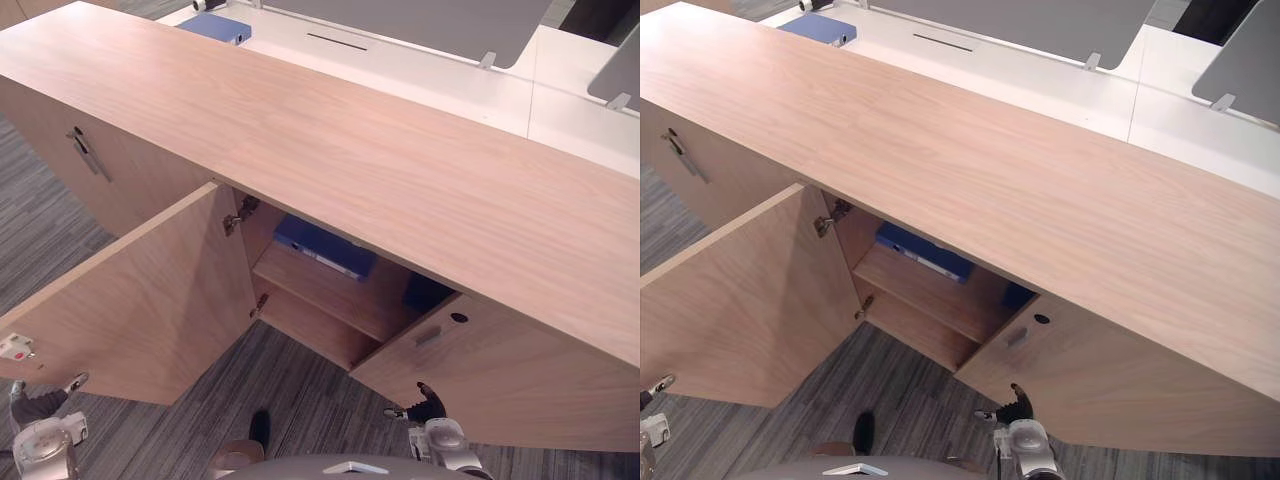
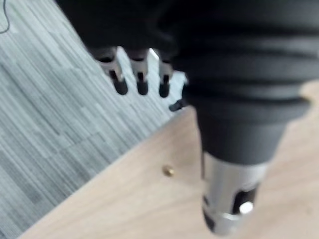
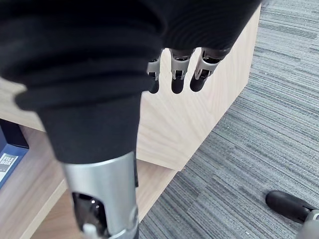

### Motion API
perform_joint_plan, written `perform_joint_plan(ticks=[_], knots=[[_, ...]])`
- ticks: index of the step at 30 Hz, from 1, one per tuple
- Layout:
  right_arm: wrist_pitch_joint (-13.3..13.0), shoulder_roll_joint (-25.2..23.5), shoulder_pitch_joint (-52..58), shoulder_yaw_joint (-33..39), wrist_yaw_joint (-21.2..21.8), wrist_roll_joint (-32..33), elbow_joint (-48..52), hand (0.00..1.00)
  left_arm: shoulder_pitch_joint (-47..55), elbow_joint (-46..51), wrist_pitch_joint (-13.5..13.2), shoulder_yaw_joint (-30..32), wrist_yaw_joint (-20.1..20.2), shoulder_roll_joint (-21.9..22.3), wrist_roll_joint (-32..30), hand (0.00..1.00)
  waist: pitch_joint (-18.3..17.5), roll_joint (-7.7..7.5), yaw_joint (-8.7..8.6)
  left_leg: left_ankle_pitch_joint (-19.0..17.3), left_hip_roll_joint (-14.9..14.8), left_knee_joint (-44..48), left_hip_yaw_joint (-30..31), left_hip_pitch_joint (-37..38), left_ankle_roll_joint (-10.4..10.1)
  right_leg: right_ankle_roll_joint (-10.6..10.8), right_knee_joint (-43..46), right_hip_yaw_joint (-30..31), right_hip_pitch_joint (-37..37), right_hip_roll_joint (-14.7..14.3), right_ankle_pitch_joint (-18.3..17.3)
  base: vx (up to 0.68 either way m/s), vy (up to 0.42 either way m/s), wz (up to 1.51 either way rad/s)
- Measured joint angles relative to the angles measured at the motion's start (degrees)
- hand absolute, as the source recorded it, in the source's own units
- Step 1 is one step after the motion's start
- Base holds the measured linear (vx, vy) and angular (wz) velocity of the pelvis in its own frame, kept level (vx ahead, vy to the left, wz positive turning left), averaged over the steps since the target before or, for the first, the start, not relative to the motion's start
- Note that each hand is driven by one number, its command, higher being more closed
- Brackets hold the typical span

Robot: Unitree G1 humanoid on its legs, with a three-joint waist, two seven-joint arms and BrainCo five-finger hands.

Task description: Walk over to the cabinet, pick up the folder, carry it to the office cabinet, place the folder inside the office cabinet, then close the office cabinet door

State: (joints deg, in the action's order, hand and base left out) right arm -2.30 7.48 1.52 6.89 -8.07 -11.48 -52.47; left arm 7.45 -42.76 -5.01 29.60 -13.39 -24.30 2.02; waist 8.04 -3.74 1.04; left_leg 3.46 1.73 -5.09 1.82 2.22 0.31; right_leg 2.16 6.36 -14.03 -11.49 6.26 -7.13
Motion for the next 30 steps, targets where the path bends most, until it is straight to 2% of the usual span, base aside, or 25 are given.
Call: perform_joint_plan(ticks=[5, 12, 18, 21, 22, 23, 25, 30], knots=[[0.0, 0.0, 0.6, -0.1, 0.2, 0.0, -0.1, 0.0, 0.3, 1.6, 0.0, -2.4, 0.8, -0.6, -0.1, 0.0, -0.1, -0.13, 0.79, -0.1, -0.2, 0.0, -0.4, 0.2, 0.0, -0.2, 1.5, 0.9, 1.1, 0.0, 0.1, 0.01, -0.007, -0.07], [0.0, 0.0, 0.6, -0.1, 0.5, -0.1, -0.1, 0.0, 1.4, 1.7, 0.1, -8.1, 1.7, -0.3, -1.1, 0.0, 0.0, -0.03, 0.96, 0.2, -0.3, 0.0, -0.4, 0.2, 0.0, -0.2, 2.1, 1.0, 1.4, 0.1, 0.1, -0.03, -0.025, 0.0], [0.2, 0.0, 0.8, -0.1, 0.5, -0.2, -0.2, 0.0, 2.1, 2.6, 0.6, -9.9, 1.7, 1.0, -1.1, 0.0, 0.0, 0.11, 1.1, 0.2, -0.2, 0.0, -1.2, -0.3, -0.1, 0.0, 0.8, 2.5, 1.6, 0.2, 0.0, -0.09, -0.033, -0.09], [0.3, -0.1, 1.0, 0.0, 0.6, -0.5, -0.1, 0.0, 3.1, 3.9, 0.8, -11.2, 2.0, 1.5, -1.1, 0.0, -0.1, -0.09, 1.1, 0.9, 0.3, 0.0, -2.0, -1.2, -0.2, 1.3, -0.7, 2.7, 1.8, 0.9, -1.3, -0.12, -0.04, -0.06], [0.4, 0.1, 1.1, 0.1, 0.6, -0.7, -0.1, 0.0, 3.1, 3.9, 0.8, -11.8, 2.5, 1.8, -1.1, 0.0, -0.2, -0.43, 0.98, 1.4, 0.9, 0.0, -2.1, -1.6, -0.1, 3.0, -1.6, 2.9, 1.8, 1.5, -2.9, -0.12, -0.038, 0.13], [0.7, 0.3, 1.2, 0.1, 0.6, -0.8, -0.1, 0.0, 3.2, 4.0, 0.8, -12.1, 3.2, 2.9, -1.1, 0.0, -0.1, 0.39, 0.61, 1.6, 0.8, 0.0, -2.1, -1.6, -0.2, 2.8, -1.4, 2.8, 1.8, 1.5, -3.1, -0.14, -0.036, 0.13], [1.3, 0.3, 1.2, 0.1, 0.7, -1.3, -0.1, 0.0, 4.0, 4.1, 0.8, -13.1, 4.1, 3.9, -1.2, 0.0, -0.5, 1.08, 0.69, 2.2, 0.5, 0.0, -2.5, -1.6, 0.0, 3.1, -1.5, 3.2, 1.8, 1.3, -3.4, -0.08, -0.021, 0.03], [1.3, 0.4, 1.1, 0.3, 1.7, -2.2, 0.4, 0.0, 5.4, 6.3, 1.1, -14.3, 5.5, 4.9, -1.9, 0.0, -0.5, 1.1, 0.84, 2.3, 0.6, 0.0, -4.0, -2.4, 0.1, 2.9, -1.7, 5.6, 3.0, 1.2, -3.3, 0.0, -0.004, -0.07]])
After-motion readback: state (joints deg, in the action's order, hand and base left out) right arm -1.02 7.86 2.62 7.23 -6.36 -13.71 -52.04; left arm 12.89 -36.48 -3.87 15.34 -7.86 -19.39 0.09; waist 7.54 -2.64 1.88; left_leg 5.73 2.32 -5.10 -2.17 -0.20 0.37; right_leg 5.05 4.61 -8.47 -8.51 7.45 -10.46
